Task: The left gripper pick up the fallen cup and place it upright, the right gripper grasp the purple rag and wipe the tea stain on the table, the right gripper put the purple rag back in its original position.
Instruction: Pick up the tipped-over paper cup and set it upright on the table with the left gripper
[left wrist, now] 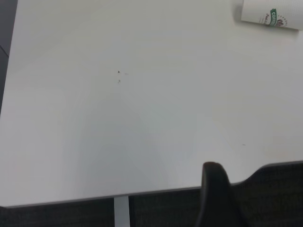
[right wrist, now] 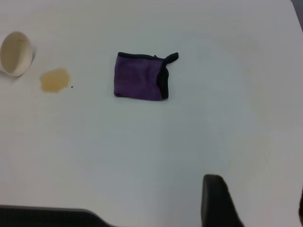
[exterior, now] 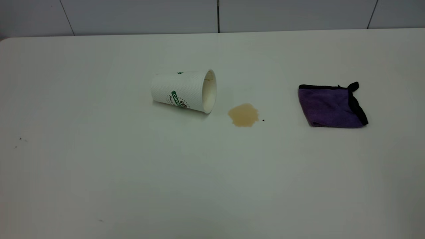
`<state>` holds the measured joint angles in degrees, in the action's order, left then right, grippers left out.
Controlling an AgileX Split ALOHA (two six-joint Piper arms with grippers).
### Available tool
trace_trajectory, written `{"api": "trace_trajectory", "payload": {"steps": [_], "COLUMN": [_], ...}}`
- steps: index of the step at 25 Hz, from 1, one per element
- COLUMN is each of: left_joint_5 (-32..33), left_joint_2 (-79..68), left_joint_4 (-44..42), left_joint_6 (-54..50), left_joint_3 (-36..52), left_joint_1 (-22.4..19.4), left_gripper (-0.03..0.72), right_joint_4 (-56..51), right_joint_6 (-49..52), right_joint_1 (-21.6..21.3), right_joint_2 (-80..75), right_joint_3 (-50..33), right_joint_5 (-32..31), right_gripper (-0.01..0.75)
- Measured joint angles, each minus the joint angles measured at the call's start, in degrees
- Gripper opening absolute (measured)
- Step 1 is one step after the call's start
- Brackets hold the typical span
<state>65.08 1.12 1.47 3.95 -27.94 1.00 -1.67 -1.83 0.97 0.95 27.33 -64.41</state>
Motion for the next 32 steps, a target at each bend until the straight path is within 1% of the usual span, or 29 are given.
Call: {"api": "trace_trajectory", "payload": {"steps": [13,16,19,22,32], "left_joint_5": [-0.05,-0.87,-3.82,-8.81,-26.37], "left_joint_2": [0.00,-0.37,-3.22,-10.03,-41.45], "left_joint_4": [0.00,0.00,0.00,0.00,0.00], "left_joint_6": [-0.07,-0.41,-1.20,-1.50,-0.59], "left_joint_3": [0.00,-0.49,-1.73,-3.09,-10.39], "left_joint_1": [0.00,0.00,0.00,0.00,0.00], "left_gripper": [0.470,0.470,0.470,0.470,0.470], "right_joint_4": [0.00,0.00,0.00,0.00,0.00], "right_joint_6": [0.00,0.00,0.00,0.00,0.00], "right_joint_1": [0.00,0.00,0.00,0.00,0.00], "right_joint_2": [0.00,0.00,0.00,0.00,0.00], "right_joint_3": [0.00,0.00,0.00,0.00,0.00], "right_joint_5": [0.00,0.00,0.00,0.00,0.00], "right_gripper": [0.444,0.444,0.444,0.444,0.444]}}
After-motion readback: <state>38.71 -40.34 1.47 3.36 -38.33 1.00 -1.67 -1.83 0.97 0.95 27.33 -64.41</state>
